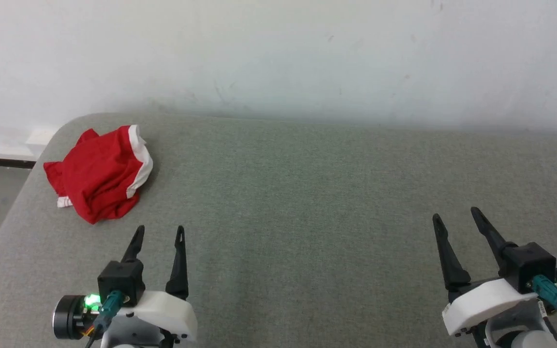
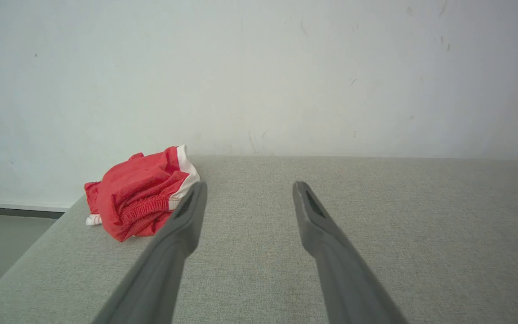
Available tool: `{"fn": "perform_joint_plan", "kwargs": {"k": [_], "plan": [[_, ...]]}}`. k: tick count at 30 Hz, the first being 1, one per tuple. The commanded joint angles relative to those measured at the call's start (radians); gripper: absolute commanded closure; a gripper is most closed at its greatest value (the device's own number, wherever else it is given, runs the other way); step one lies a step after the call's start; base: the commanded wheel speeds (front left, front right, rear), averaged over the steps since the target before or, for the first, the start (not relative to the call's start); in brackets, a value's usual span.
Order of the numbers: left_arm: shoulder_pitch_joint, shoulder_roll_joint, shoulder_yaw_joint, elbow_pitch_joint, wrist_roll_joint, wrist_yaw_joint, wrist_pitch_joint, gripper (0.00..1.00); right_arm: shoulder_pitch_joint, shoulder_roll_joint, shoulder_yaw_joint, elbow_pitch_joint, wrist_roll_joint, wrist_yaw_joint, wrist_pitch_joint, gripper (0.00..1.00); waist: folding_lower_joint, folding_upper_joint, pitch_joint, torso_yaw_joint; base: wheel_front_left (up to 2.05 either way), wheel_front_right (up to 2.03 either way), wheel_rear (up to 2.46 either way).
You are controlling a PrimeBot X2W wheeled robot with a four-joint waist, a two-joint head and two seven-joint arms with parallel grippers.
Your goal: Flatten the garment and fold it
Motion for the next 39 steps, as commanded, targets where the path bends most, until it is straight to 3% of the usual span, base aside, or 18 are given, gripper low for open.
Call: {"fn": "perform_joint_plan", "kwargs": {"k": [1, 39], "plan": [[0.013, 0.001, -0.002, 0.004, -0.007, 0.006, -0.01, 0.0, 0.01, 0.001, -0.003, -0.002, 0.008, -0.001, -0.011, 0.0, 0.0, 0.0, -0.003, 0.015, 0.0, 0.0, 0.0], [0.053, 0.01, -0.032, 0.011, -0.011, 0.024, -0.09, 0.0, 0.033, 0.003, 0.003, 0.002, 0.032, -0.001, -0.09, 0.0, 0.0, 0.0, -0.03, 0.263, 0.0, 0.0, 0.0]]}}
